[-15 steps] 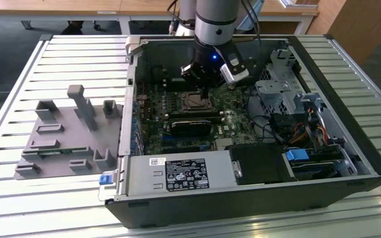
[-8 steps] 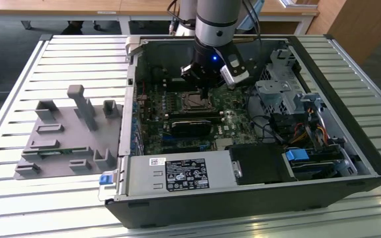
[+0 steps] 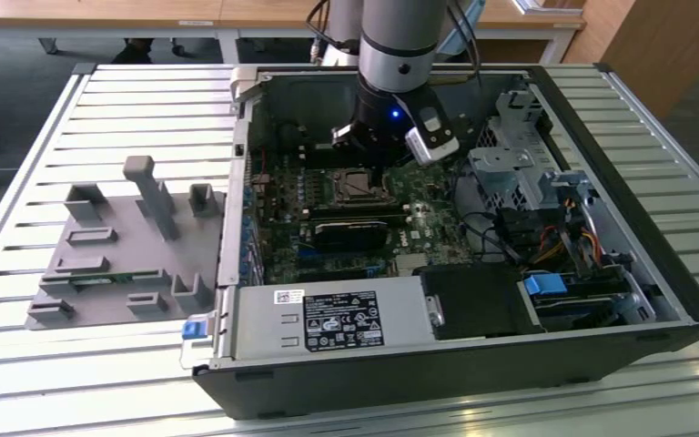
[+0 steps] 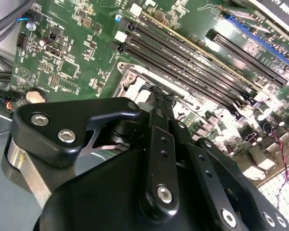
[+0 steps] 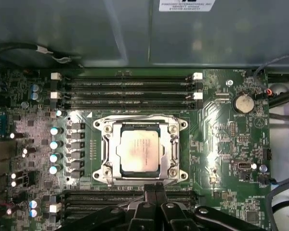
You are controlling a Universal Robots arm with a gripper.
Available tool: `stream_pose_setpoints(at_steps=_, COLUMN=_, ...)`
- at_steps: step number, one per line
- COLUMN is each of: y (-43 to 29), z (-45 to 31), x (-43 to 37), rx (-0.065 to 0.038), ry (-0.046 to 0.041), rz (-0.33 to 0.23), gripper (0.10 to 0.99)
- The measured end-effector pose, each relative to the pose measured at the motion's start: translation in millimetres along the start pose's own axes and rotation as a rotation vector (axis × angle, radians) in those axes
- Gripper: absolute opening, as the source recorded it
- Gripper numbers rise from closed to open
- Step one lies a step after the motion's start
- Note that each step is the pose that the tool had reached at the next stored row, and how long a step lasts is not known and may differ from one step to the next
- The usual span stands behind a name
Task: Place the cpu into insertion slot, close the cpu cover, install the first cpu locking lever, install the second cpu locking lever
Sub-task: 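Install the second cpu locking lever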
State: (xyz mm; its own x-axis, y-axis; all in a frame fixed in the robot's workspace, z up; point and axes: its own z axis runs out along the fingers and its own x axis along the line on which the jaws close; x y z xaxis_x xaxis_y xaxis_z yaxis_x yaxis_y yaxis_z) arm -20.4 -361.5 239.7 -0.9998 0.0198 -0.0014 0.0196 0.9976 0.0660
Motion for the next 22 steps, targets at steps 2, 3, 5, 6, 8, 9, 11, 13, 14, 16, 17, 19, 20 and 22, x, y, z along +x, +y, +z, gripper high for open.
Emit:
stream_pose_setpoints(at_steps=2, y=-0.4, z=0.0, x=0.4, rx=-0.001, ry=0.0001, rz=0.000, gripper=0.122)
stream_pose_setpoints(at_steps=3, y=-0.6, z=0.0, x=0.4, rx=-0.002, ry=0.0000, rz=0.000, gripper=0.122)
stream_pose_setpoints(at_steps=5, y=-1.0, z=0.0, x=0.7, rx=-0.003, ry=0.0000, rz=0.000, gripper=0.122)
stream_pose_setpoints(at_steps=6, y=-1.3, z=-0.1, x=1.1, rx=-0.003, ry=0.0000, rz=0.000, gripper=0.122)
stream_pose_setpoints(at_steps=8, y=-1.7, z=-0.1, x=2.2, rx=-0.003, ry=0.0000, rz=0.000, gripper=0.122)
stream_pose_setpoints(at_steps=9, y=-1.9, z=-0.1, x=2.8, rx=-0.003, ry=0.0000, rz=0.000, gripper=0.122)
stream_pose_setpoints(at_steps=11, y=-2.8, z=-0.1, x=3.3, rx=-0.003, ry=0.0001, rz=0.000, gripper=0.122)
stream_pose_setpoints(at_steps=13, y=-4.5, z=-0.2, x=3.4, rx=-0.004, ry=0.0001, rz=0.000, gripper=0.122)
stream_pose_setpoints(at_steps=14, y=-5.4, z=-0.3, x=3.9, rx=-0.005, ry=0.0002, rz=0.000, gripper=0.122)
stream_pose_setpoints(at_steps=16, y=-7.2, z=-0.3, x=5.5, rx=-0.007, ry=0.0002, rz=0.000, gripper=0.122)
stream_pose_setpoints(at_steps=17, y=-8.2, z=-0.4, x=6.8, rx=-0.008, ry=0.0002, rz=0.000, gripper=0.122)
stream_pose_setpoints(at_steps=19, y=-10.6, z=-0.6, x=9.1, rx=-0.021, ry=0.0005, rz=0.000, gripper=0.122)
stream_pose_setpoints(at_steps=20, y=-11.6, z=-0.6, x=9.7, rx=-0.034, ry=0.0007, rz=0.000, gripper=0.122)
stream_pose_setpoints(at_steps=22, y=-13.4, z=-0.7, x=10.7, rx=-0.055, ry=0.0011, rz=0.000, gripper=0.122)
